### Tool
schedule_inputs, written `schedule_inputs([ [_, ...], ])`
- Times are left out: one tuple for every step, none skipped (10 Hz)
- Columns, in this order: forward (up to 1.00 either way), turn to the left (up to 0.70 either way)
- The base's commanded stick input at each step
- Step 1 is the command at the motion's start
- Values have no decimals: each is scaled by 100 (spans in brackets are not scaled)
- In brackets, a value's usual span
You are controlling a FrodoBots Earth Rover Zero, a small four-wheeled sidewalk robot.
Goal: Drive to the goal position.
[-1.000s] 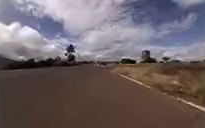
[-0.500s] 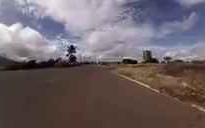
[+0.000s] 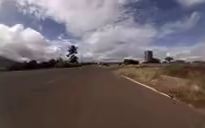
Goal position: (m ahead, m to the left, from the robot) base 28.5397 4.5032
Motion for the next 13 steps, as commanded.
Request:
schedule_inputs([
  [70,0],
  [70,0],
  [70,0],
  [70,0],
  [70,0],
  [70,0],
  [70,0],
  [70,0],
  [70,0],
  [70,0],
  [70,0],
  [70,0],
  [70,0],
])
